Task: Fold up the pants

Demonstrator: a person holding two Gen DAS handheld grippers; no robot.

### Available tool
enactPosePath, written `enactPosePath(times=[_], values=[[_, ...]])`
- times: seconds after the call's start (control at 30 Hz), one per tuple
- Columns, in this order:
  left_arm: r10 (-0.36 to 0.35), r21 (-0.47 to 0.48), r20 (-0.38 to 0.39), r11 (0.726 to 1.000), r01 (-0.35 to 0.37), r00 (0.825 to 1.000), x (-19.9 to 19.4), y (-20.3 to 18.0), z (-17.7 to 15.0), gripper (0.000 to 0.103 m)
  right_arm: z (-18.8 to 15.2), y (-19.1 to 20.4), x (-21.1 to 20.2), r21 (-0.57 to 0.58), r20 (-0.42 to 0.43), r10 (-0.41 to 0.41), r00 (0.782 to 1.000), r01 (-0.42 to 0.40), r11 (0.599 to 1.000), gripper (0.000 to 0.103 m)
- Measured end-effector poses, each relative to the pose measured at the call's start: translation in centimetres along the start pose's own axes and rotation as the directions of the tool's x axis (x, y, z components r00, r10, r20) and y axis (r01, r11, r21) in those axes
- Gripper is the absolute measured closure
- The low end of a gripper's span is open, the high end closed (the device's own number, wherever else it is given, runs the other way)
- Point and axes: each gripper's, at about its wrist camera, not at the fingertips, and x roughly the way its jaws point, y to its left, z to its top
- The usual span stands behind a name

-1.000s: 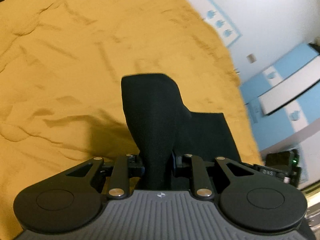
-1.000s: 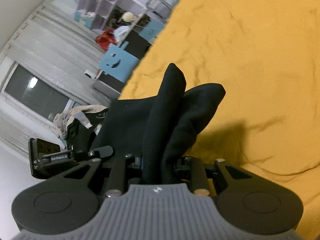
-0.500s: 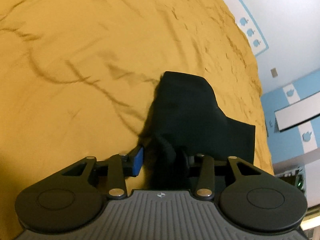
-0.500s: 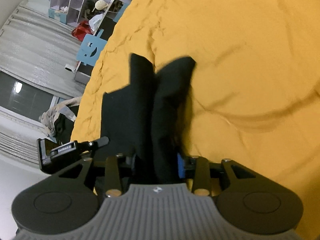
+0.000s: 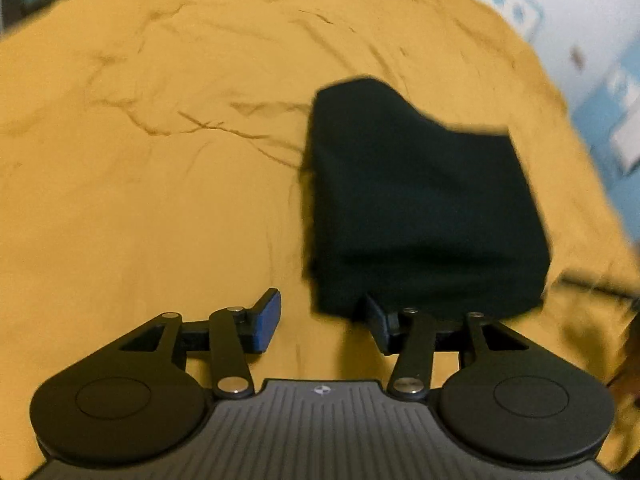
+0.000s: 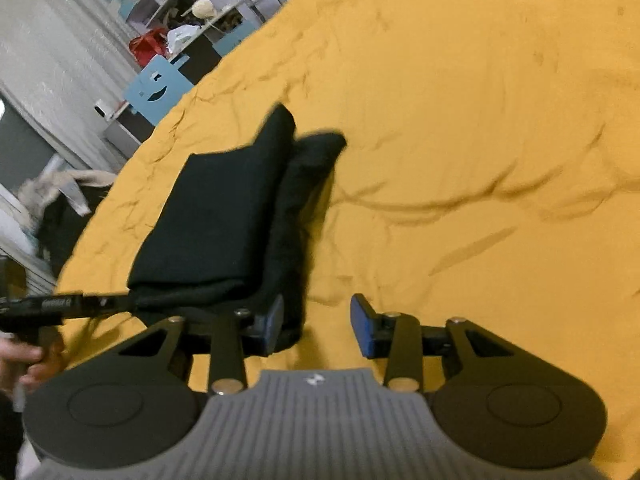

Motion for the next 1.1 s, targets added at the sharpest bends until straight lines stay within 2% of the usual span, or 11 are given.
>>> enactPosePath(times=[0.07,0.13,0.17,0.2,0.27,0.3,0.37,0.6,0.73,0.9,1.1], values=[[0.035,0.020,0.021,0.999,-0.035,0.999,-1.4,-1.2,-0.8,0.047,0.1,1.4,-1.6,-0.040,0.043,-0.016,0.999,0.018,0.999,0.067],[0.035,-0.008,0.051,0.999,-0.034,0.998,-3.0,-2.2,-1.2,0.047,0.1,3.3,-3.1,-0.075,0.077,-0.046,0.996,0.052,0.996,0.060],[0.046,-0.022,0.073,0.999,-0.044,0.996,-4.0,-2.9,-1.4,0.045,0.1,4.2,-3.7,-0.085,0.092,-0.066,0.994,0.074,0.994,0.050],[0.064,-0.030,0.094,0.998,-0.062,0.994,-5.0,-3.8,-1.5,0.038,0.0,5.3,-4.4,-0.098,0.105,-0.086,0.991,0.097,0.990,0.037],[0.121,-0.040,0.130,0.992,-0.117,0.984,-6.8,-5.8,-1.4,0.024,-0.2,7.5,-5.7,-0.133,0.138,-0.119,0.983,0.137,0.981,0.021],[0.151,-0.042,0.153,0.988,-0.146,0.977,-7.8,-6.9,-1.4,0.018,-0.6,8.5,-6.6,-0.148,0.153,-0.130,0.980,0.152,0.977,0.021],[0.191,-0.034,0.177,0.982,-0.188,0.966,-9.0,-8.8,-1.4,0.014,-0.8,10.4,-7.5,-0.170,0.165,-0.154,0.974,0.182,0.969,0.021],[0.279,-0.011,0.220,0.959,-0.283,0.935,-11.5,-13.2,-1.9,0.012,-0.9,15.0,-10.0,-0.178,0.149,-0.252,0.956,0.276,0.944,0.021],[0.270,0.001,0.198,0.961,-0.276,0.942,-11.9,-14.6,-2.3,0.012,-1.3,16.6,-11.7,-0.196,0.156,-0.260,0.953,0.288,0.937,0.021],[0.311,0.010,0.177,0.948,-0.318,0.934,-11.9,-16.5,-3.1,0.012,-2.2,17.0,-12.8,-0.201,0.159,-0.288,0.944,0.317,0.927,0.021],[0.297,-0.004,0.183,0.954,-0.301,0.937,-12.3,-18.1,-4.0,0.012,-2.9,16.6,-12.8,-0.194,0.147,-0.314,0.938,0.339,0.921,0.021]])
